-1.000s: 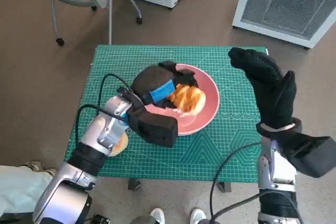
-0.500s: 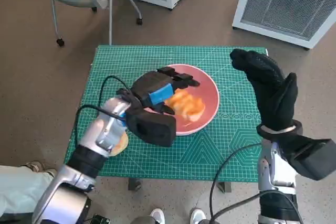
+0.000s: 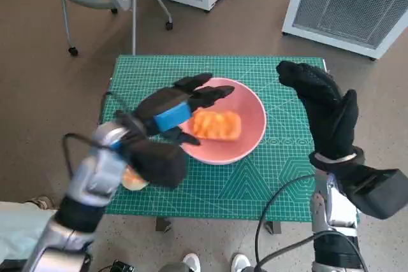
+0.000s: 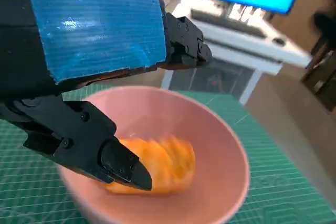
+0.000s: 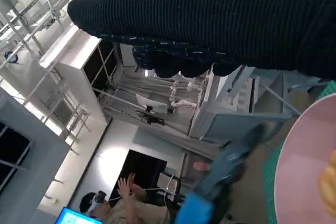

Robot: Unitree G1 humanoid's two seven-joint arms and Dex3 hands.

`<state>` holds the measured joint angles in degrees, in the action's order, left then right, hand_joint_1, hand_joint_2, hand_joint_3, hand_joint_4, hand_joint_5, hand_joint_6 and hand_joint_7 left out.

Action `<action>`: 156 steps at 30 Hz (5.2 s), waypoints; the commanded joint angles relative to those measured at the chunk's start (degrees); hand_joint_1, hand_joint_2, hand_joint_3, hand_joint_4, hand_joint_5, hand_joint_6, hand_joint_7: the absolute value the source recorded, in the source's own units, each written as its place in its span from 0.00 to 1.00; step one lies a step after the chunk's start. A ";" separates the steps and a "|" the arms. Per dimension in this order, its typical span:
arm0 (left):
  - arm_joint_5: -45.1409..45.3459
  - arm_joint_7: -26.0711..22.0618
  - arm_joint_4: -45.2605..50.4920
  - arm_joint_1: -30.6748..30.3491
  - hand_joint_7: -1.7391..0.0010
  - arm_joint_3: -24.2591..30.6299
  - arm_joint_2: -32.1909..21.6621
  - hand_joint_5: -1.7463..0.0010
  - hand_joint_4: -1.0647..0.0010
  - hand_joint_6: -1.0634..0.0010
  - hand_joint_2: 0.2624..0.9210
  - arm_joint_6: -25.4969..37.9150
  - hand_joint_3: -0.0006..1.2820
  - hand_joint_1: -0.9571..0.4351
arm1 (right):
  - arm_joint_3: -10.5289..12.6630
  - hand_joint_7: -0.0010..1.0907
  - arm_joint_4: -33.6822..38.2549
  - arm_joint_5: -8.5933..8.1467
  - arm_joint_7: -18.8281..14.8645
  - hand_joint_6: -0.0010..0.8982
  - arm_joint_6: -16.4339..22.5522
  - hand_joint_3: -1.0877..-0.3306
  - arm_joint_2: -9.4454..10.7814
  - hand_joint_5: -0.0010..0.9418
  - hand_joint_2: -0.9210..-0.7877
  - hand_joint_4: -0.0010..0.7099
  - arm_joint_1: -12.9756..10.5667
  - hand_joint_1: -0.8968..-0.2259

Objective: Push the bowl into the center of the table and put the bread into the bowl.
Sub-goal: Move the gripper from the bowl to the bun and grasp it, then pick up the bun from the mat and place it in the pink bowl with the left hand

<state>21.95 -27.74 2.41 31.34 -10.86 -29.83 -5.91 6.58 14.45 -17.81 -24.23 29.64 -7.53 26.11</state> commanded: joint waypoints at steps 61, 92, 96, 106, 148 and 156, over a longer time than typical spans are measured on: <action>6.87 5.27 -5.47 -22.74 0.98 3.16 -11.38 0.99 0.85 0.69 0.75 -3.50 0.01 0.53 | 0.16 0.39 3.45 -2.34 -5.95 0.00 -2.72 0.43 -1.22 0.00 0.00 0.17 0.82 0.31; 8.25 9.87 -14.19 -18.15 0.28 2.54 -11.85 0.31 0.36 0.50 1.00 -9.58 0.09 0.69 | 0.23 0.37 2.76 -2.00 -6.33 0.00 -2.85 0.42 -1.17 0.02 0.00 0.23 -0.44 0.32; 7.40 9.16 -15.10 -17.37 0.27 2.63 -11.83 0.32 0.36 0.51 1.00 -9.83 0.09 0.69 | 0.24 0.37 2.70 -1.99 -6.17 0.00 -2.92 0.42 -1.05 0.03 0.00 0.25 -0.59 0.32; 3.58 6.29 -14.37 -14.56 0.26 4.32 -12.76 0.33 0.37 0.51 1.00 -10.37 0.10 0.69 | 0.56 0.37 2.44 -2.32 -6.13 0.00 -3.41 0.42 -1.29 0.03 0.00 0.26 -0.82 0.31; 0.32 7.46 -6.35 14.22 0.45 -0.46 3.32 0.33 0.26 0.32 0.98 -2.14 0.01 0.69 | 1.37 0.36 0.25 -2.29 -5.97 0.00 -4.87 0.42 -1.83 0.03 0.00 0.28 -1.69 0.30; 1.19 7.64 -12.38 15.33 0.41 -3.76 6.48 0.33 0.28 0.37 1.00 -4.35 0.02 0.69 | 1.56 0.36 -1.73 -1.97 -5.20 0.00 -5.37 0.42 -1.80 0.02 0.00 0.28 -2.91 0.30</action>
<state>22.63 -20.40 -7.45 45.66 -13.69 -24.04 -8.94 7.92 13.14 -20.02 -29.98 25.25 -8.88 24.97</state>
